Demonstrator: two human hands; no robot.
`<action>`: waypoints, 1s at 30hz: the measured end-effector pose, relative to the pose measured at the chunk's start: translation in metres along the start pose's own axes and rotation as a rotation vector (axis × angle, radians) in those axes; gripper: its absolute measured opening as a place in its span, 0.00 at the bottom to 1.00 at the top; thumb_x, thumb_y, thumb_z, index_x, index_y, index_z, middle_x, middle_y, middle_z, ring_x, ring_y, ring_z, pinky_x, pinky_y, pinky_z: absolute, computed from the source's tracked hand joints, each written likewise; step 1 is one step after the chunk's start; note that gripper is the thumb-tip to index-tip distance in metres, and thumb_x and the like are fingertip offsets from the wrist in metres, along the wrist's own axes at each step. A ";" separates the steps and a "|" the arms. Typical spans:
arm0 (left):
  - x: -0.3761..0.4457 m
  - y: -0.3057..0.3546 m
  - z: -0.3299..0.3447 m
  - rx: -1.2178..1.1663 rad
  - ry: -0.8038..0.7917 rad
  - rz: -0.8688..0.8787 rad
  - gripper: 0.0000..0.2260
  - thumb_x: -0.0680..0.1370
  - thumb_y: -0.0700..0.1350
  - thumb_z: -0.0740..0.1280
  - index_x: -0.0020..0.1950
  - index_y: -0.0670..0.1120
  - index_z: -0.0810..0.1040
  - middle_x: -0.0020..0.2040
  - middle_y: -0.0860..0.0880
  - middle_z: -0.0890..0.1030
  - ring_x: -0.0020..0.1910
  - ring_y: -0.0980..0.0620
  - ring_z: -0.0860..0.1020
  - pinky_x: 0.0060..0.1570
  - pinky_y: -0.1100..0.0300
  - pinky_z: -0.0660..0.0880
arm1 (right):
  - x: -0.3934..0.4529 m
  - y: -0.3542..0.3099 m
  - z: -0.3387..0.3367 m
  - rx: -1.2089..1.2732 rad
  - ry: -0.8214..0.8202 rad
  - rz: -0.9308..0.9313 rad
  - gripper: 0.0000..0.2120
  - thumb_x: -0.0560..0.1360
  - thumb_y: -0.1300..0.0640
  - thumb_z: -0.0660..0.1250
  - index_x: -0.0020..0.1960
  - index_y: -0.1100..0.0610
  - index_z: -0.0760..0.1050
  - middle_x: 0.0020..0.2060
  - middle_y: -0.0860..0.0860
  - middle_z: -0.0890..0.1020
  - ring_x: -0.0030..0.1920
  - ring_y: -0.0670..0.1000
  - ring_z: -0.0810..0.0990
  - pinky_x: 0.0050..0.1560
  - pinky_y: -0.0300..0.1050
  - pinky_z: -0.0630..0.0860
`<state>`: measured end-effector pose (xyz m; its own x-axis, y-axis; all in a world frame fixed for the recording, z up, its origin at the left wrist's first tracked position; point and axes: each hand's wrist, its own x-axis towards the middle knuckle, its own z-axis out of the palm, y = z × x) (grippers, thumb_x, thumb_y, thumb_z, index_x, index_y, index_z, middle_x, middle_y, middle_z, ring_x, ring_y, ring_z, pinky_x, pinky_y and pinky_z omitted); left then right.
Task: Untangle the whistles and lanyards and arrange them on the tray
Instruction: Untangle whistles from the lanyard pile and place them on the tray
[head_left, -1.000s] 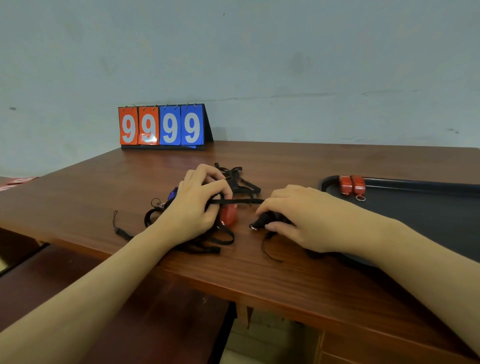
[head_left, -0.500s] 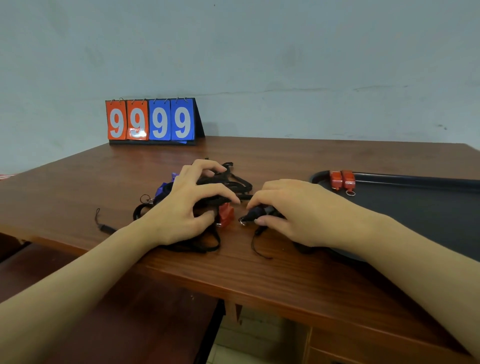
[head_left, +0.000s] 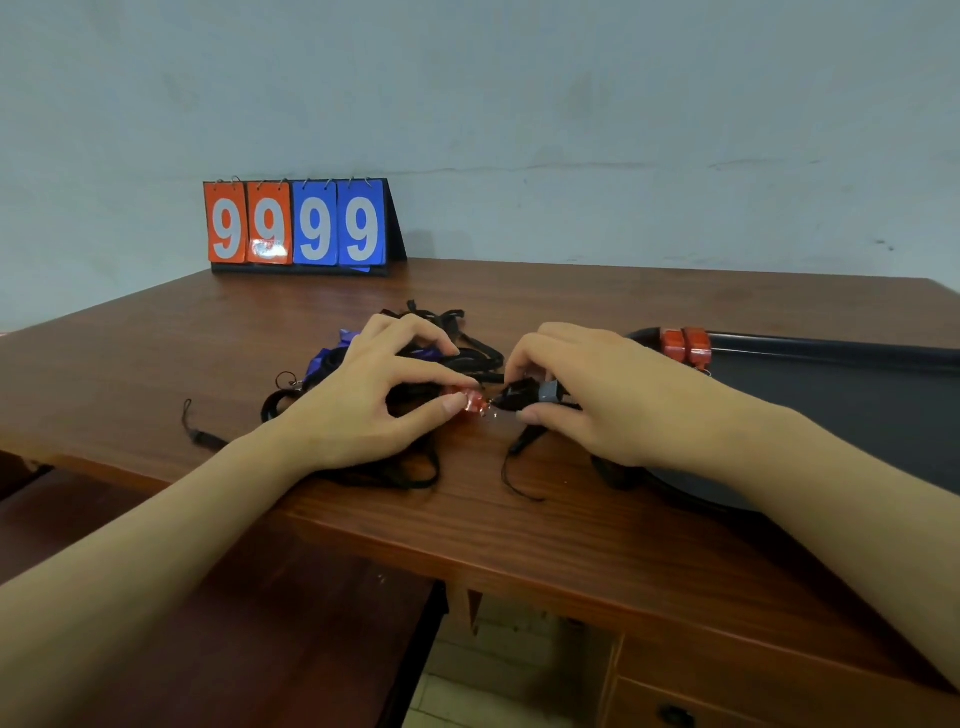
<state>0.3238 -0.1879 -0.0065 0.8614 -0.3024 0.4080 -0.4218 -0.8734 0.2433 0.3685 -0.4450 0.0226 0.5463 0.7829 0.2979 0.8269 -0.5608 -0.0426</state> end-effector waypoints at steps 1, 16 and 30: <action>0.000 0.000 0.001 0.018 0.002 0.009 0.19 0.76 0.66 0.62 0.62 0.63 0.81 0.64 0.62 0.70 0.68 0.57 0.62 0.70 0.52 0.61 | 0.000 0.001 -0.001 0.002 -0.003 0.008 0.15 0.79 0.44 0.65 0.65 0.44 0.71 0.58 0.42 0.75 0.57 0.43 0.74 0.59 0.43 0.76; 0.020 0.014 -0.019 0.110 0.115 0.038 0.19 0.76 0.67 0.63 0.56 0.57 0.83 0.59 0.59 0.73 0.59 0.55 0.69 0.61 0.48 0.71 | -0.014 0.045 -0.048 0.254 0.186 0.319 0.14 0.84 0.45 0.55 0.56 0.52 0.75 0.38 0.44 0.81 0.33 0.40 0.79 0.35 0.35 0.69; 0.113 0.073 -0.030 -0.015 -0.175 0.019 0.14 0.73 0.56 0.75 0.58 0.59 0.82 0.47 0.63 0.83 0.46 0.62 0.80 0.47 0.68 0.75 | -0.065 0.132 -0.054 0.097 0.191 0.583 0.19 0.84 0.42 0.55 0.64 0.56 0.68 0.39 0.48 0.80 0.39 0.47 0.80 0.39 0.44 0.74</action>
<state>0.3815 -0.2747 0.0835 0.8887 -0.3822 0.2534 -0.4419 -0.8614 0.2505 0.4348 -0.5848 0.0495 0.8856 0.2882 0.3641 0.4129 -0.8476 -0.3334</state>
